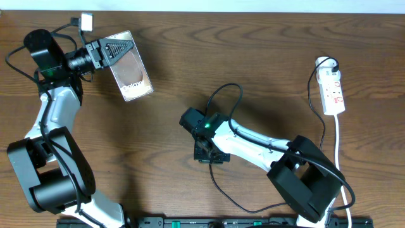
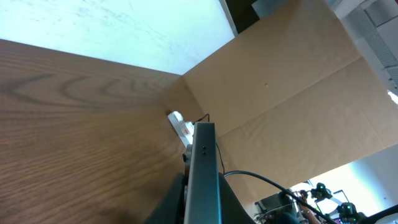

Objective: Plug charger to phone and switch on socket
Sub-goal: 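Close the right gripper on the cable plug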

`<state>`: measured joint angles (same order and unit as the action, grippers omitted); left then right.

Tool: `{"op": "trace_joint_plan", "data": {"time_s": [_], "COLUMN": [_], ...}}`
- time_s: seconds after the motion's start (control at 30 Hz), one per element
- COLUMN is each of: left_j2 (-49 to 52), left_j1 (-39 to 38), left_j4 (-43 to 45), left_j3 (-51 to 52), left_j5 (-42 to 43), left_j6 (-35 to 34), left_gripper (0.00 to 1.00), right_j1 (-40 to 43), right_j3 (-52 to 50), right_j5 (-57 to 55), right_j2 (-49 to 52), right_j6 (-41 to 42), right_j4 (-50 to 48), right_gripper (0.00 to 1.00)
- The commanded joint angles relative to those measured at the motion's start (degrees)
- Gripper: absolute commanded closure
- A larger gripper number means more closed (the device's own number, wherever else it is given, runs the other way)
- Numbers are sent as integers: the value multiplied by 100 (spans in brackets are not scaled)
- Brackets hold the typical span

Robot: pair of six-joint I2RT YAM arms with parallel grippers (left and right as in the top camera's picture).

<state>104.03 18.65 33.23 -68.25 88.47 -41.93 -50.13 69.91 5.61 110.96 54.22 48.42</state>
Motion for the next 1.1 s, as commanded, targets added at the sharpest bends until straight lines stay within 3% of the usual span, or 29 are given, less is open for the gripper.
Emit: {"op": "trace_joint_plan", "data": {"time_s": [0.0,0.47,1.07], "left_j2": [-127,-127,-127], "left_j1": [31,31,28], "left_j4": [26,26,26], "left_j3": [-42,-42,-42], "left_j5": [155,155,155], "left_j6": [37,37,37], "left_gripper": [92,93,92], "right_j1": [33,140,140], "right_j3": [55,55,55], "right_j5": [-7,-9,-7], "right_j2": [74,74,74], "right_j6": [-28,-74,-114], "right_j4": [2,-76,-76], "right_gripper": [76,78,95]}}
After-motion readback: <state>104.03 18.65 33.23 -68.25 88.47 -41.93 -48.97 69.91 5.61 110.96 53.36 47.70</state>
